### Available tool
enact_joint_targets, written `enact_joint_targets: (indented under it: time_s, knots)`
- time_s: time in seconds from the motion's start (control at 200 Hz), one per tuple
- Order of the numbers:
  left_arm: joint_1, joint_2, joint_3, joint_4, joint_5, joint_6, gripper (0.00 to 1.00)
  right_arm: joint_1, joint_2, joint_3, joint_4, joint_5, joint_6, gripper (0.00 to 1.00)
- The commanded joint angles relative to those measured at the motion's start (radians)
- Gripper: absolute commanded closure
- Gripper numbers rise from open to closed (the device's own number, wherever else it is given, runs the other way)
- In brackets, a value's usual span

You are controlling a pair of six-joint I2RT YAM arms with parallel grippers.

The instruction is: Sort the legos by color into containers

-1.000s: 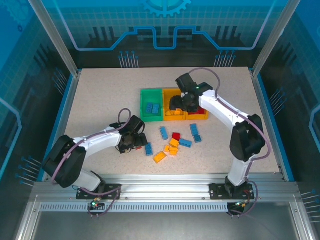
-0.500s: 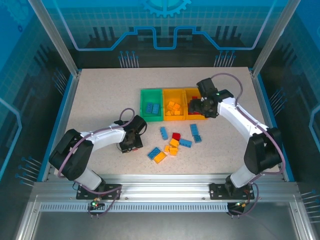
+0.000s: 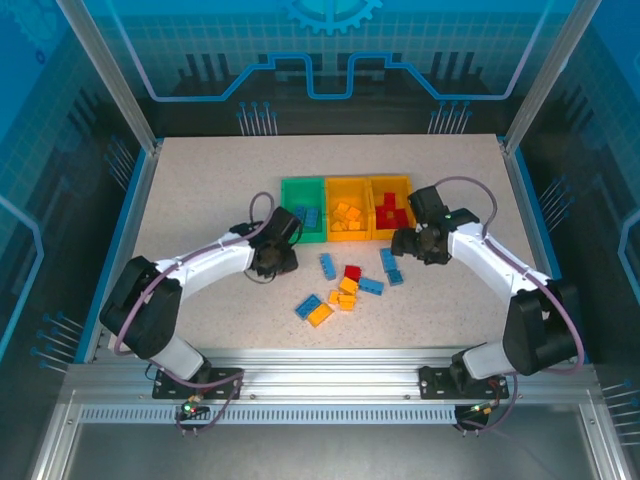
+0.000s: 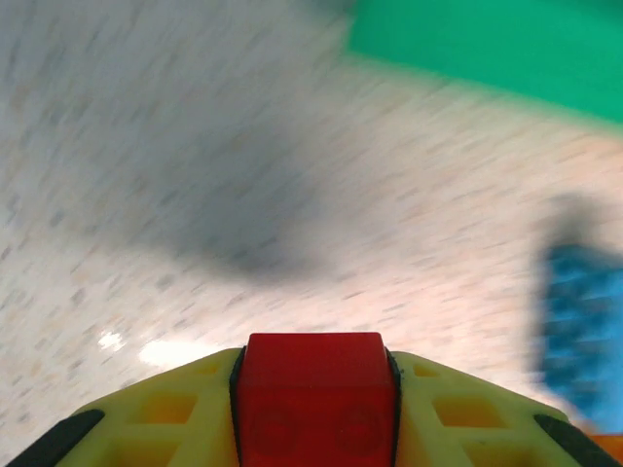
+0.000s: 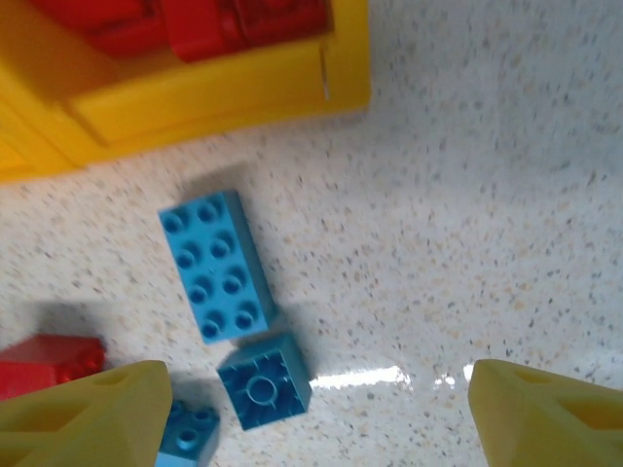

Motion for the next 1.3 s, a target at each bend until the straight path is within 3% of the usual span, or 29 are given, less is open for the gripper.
enact_joint_targets:
  time_s: [0.0,0.365,0.765,0.935,1.085,1.246,1.296]
  knots:
    - [-0.005,0.031,0.132,0.036,0.022,0.090,0.66,-0.004,-0.035,-0.051,0.047,-0.038,-0.041,0.20]
    - [-0.032,0.331,0.607,0.101,0.173,0.236,0.65,0.092,0.011,-0.155,0.128,-0.070,-0.073,0.23]
    - [-0.073,0.674,1.049,0.127,0.375,0.273,0.66,0.116,0.052,-0.221,0.175,-0.073,-0.030,0.28]
    - [-0.091,0.776,1.173,0.089,0.405,0.272,0.66,0.116,0.047,-0.250,0.186,-0.074,-0.009,0.29]
    - [-0.089,0.808,1.187,0.068,0.397,0.242,0.50,0.116,0.042,-0.251,0.190,-0.076,-0.020,0.29]
    - [-0.090,0.791,1.174,0.074,0.394,0.232,0.26,0.118,0.051,-0.240,0.185,-0.059,-0.027,0.29]
    - [-0.090,0.776,1.167,0.076,0.394,0.233,0.23,0.119,0.057,-0.236,0.187,-0.055,-0.029,0.30]
